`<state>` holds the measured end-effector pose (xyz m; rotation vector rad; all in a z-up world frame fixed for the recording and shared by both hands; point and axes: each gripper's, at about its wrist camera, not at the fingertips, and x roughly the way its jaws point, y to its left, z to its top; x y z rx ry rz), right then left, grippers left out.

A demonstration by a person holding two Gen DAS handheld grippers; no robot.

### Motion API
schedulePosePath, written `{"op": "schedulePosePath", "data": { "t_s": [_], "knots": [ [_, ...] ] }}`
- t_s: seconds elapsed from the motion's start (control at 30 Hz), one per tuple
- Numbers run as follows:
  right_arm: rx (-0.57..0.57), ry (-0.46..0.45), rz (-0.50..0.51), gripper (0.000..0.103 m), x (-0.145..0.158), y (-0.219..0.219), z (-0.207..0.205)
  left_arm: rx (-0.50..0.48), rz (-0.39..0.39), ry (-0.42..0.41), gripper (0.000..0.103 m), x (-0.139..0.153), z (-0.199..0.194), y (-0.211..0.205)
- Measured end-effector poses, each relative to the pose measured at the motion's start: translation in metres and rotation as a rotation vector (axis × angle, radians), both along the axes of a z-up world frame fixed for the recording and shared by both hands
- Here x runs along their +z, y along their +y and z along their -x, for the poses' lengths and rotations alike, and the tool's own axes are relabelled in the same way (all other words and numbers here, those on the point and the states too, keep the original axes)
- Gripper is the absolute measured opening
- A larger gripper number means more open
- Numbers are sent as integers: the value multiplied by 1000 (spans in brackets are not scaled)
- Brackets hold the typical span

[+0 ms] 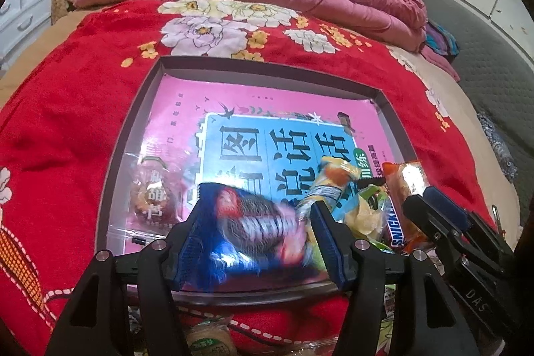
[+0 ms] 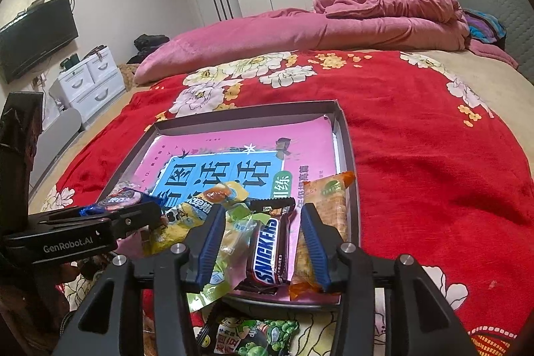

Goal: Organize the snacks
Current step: 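Lower the blue biscuit pack with the left tool while the right tool releases its bag, then withdraw both open tools from the tray back to the snacks beside it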

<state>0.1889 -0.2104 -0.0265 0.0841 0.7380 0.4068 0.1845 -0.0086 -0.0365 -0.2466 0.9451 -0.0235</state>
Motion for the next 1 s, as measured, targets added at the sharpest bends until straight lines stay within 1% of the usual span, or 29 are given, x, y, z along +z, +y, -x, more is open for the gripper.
{"op": "schedulePosePath", "data": {
  "t_s": [0.5, 0.63, 0.77, 0.9, 1.0],
  "knots": [
    [-13, -14, -7, 48, 6, -4, 2, 25, 2, -31, 64, 13, 4, 10],
    [-22, -23, -13, 53, 7, -6, 3, 34, 7, -45, 65, 19, 6, 14],
    [-32, -33, -20, 54, 10, -9, 3, 57, 7, -61, 68, 25, 9, 19],
    [-43, -47, -24, 54, 13, -12, 4, 69, 12, -78, 69, 32, 12, 25],
    [-53, -56, -26, 59, 15, -15, 4, 75, 14, -88, 69, 36, 15, 28]
  ]
}}
